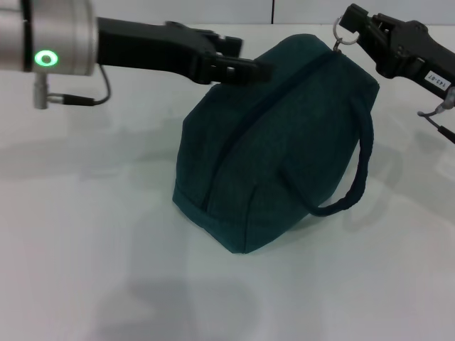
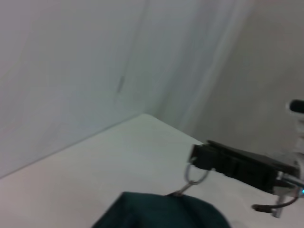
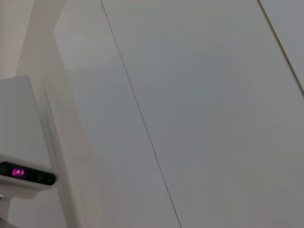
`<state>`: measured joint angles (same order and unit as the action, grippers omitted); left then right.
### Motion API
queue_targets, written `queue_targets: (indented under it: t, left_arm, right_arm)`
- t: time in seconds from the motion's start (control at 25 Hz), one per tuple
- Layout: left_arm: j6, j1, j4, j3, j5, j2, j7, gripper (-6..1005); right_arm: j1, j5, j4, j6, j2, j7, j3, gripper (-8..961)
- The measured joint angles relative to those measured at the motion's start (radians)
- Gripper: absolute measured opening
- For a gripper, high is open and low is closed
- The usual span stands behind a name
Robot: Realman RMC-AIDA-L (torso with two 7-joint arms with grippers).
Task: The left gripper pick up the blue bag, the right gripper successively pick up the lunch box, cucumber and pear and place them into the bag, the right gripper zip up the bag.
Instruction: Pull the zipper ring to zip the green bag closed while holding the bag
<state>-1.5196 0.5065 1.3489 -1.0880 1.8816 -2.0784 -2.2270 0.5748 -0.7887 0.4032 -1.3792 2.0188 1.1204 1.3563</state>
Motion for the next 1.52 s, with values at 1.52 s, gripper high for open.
queue_targets:
  t: [1.52]
  left_arm:
    - [0.078, 0.178, -0.192, -0.033, 0.121, 0.002, 0.010, 773]
  right_arm:
    - [-0.013, -0.005, -0.017, -0.047, 0.006, -0.001, 0.006, 97]
